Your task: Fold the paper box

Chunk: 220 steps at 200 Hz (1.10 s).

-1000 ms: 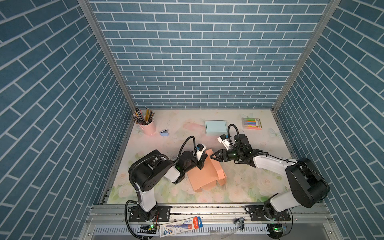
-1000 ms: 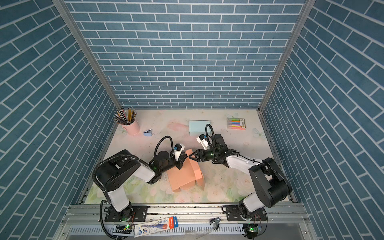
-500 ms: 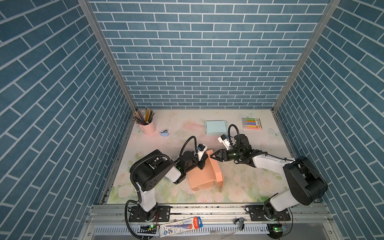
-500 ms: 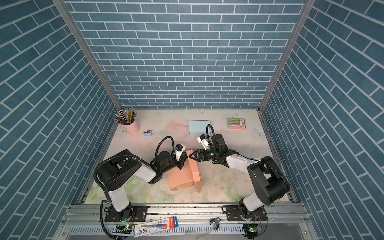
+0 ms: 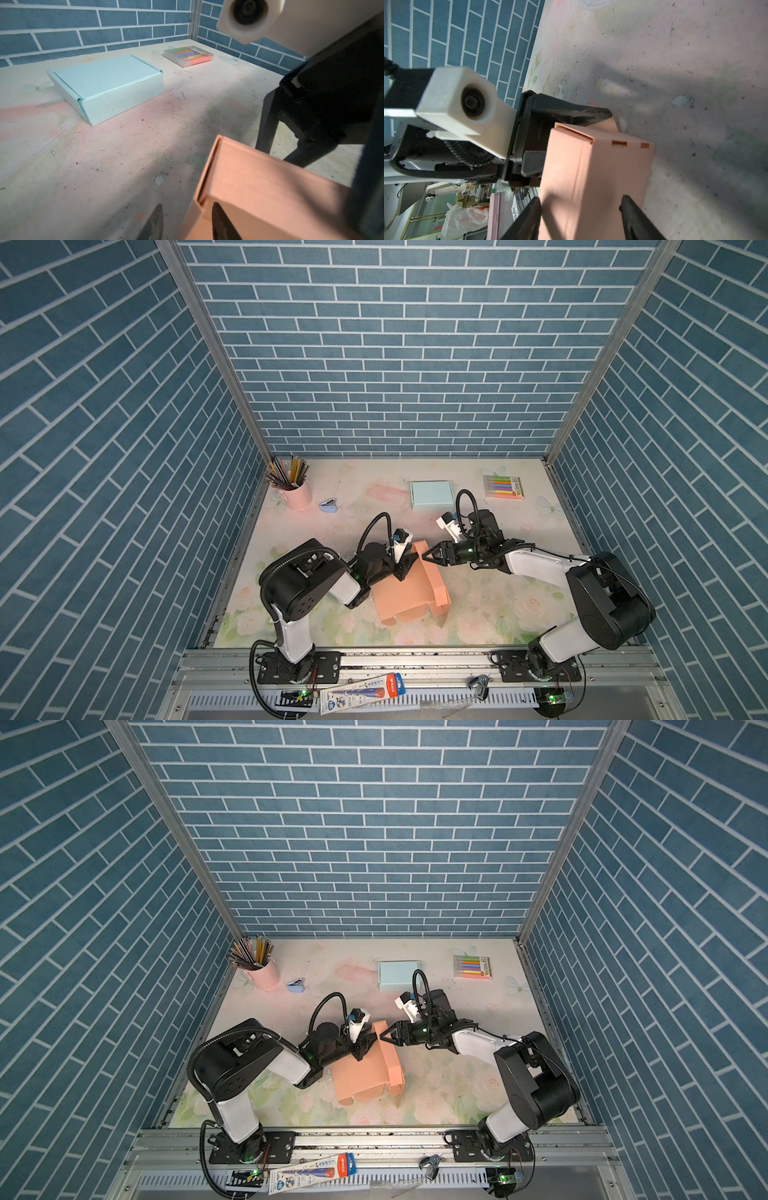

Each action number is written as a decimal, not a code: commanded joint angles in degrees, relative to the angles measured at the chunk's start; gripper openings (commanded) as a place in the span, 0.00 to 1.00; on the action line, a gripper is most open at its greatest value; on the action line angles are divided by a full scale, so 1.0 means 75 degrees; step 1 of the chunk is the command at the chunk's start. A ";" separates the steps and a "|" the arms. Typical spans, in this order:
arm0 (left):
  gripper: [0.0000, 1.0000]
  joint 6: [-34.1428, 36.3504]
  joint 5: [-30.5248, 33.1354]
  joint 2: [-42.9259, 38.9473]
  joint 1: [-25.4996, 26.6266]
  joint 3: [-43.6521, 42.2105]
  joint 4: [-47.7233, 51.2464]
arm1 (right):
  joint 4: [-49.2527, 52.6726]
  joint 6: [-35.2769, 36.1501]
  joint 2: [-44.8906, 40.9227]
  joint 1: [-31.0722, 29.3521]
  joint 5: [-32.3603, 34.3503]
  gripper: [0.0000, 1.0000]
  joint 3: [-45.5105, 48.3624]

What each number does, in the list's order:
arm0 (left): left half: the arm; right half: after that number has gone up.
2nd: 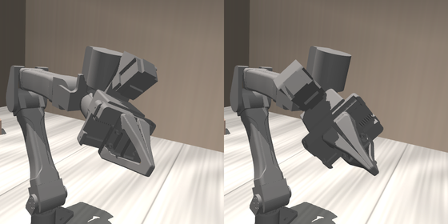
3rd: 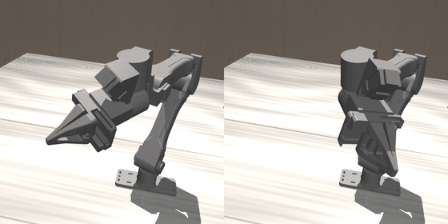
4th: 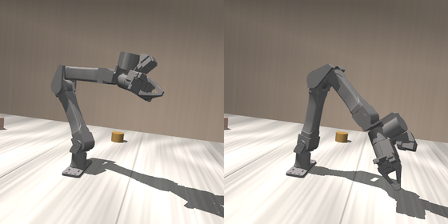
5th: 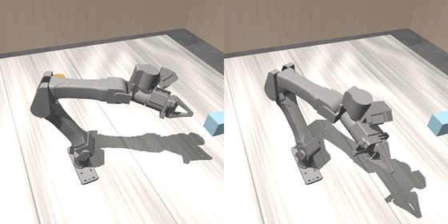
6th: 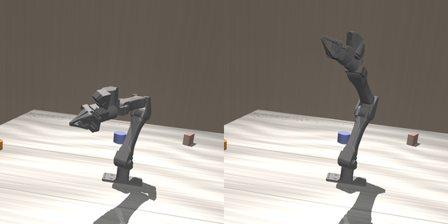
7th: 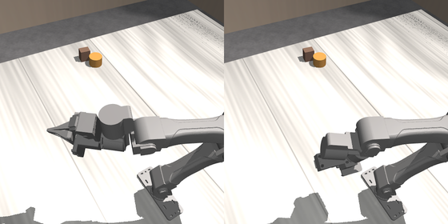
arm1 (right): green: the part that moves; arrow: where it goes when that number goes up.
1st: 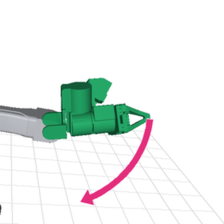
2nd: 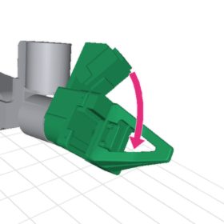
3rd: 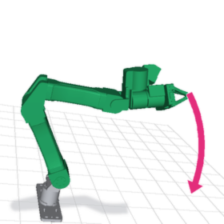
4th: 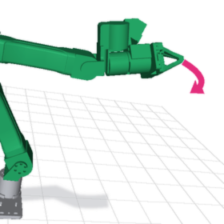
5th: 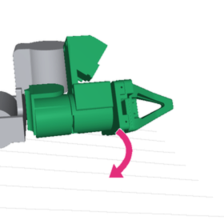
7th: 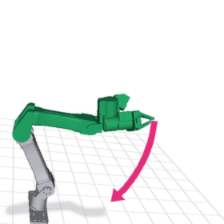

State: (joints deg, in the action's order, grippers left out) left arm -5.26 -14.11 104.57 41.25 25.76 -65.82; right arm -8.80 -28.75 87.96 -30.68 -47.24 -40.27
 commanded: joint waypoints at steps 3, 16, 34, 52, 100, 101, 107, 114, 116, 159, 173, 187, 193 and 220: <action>0.40 0.0034 -0.0423 0.0119 -0.0187 0.0005 -0.0138 | 0.0355 0.0451 0.0102 0.0035 -0.0126 0.61 -0.0227; 0.40 0.0069 -0.0589 0.0125 -0.0259 0.0108 -0.0014 | 0.0454 0.0538 0.0130 0.0047 -0.0133 0.60 -0.0281; 0.40 0.0124 -0.0837 0.0183 -0.0318 0.0291 0.0135 | 0.0496 0.0583 0.0170 0.0047 -0.0152 0.60 -0.0338; 0.39 0.0185 -0.1008 0.0264 -0.0321 0.0479 0.0340 | 0.0528 0.0601 0.0207 0.0047 -0.0166 0.59 -0.0393; 0.25 0.0220 -0.1235 0.0335 -0.0334 0.0609 0.0494 | 0.0596 0.0656 0.0283 0.0053 -0.0201 0.56 -0.0513; 0.25 0.0220 -0.1235 0.0332 -0.0333 0.0603 0.0498 | 0.0597 0.0651 0.0289 0.0056 -0.0197 0.56 -0.0507; 0.22 0.0230 -0.1239 0.0330 -0.0337 0.0591 0.0495 | 0.0590 0.0650 0.0285 0.0059 -0.0196 0.56 -0.0513; 0.19 0.0221 -0.1242 0.0330 -0.0333 0.0578 0.0501 | 0.0587 0.0647 0.0272 0.0059 -0.0196 0.56 -0.0507; 0.18 0.0220 -0.1237 0.0321 -0.0336 0.0566 0.0508 | 0.0578 0.0649 0.0272 0.0062 -0.0188 0.56 -0.0512; 0.14 0.0199 -0.1170 0.0196 -0.0322 0.0373 0.0454 | 0.0669 0.0671 0.0120 0.0082 -0.0117 0.54 -0.0525; 0.14 0.0198 -0.1159 0.0126 -0.0327 0.0329 0.0470 | 0.0746 0.0693 0.0013 0.0105 -0.0034 0.54 -0.0554; 0.14 0.0176 -0.1138 0.0013 -0.0319 0.0283 0.0499 | 0.0967 0.0765 -0.0161 0.0117 0.0112 0.54 -0.0646; 0.14 0.0174 -0.1121 -0.0042 -0.0328 0.0254 0.0521 | 0.1113 0.0813 -0.0277 0.0117 0.0258 0.54 -0.0706; 0.13 0.0023 -0.0937 -0.0298 -0.0332 0.0135 0.0569 | 0.1955 0.1132 -0.1016 0.0118 0.1041 0.55 -0.1068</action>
State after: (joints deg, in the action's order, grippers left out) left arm -4.34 -22.13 104.66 38.96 27.97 -61.52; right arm -0.43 -24.58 85.86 -29.98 -44.91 -44.75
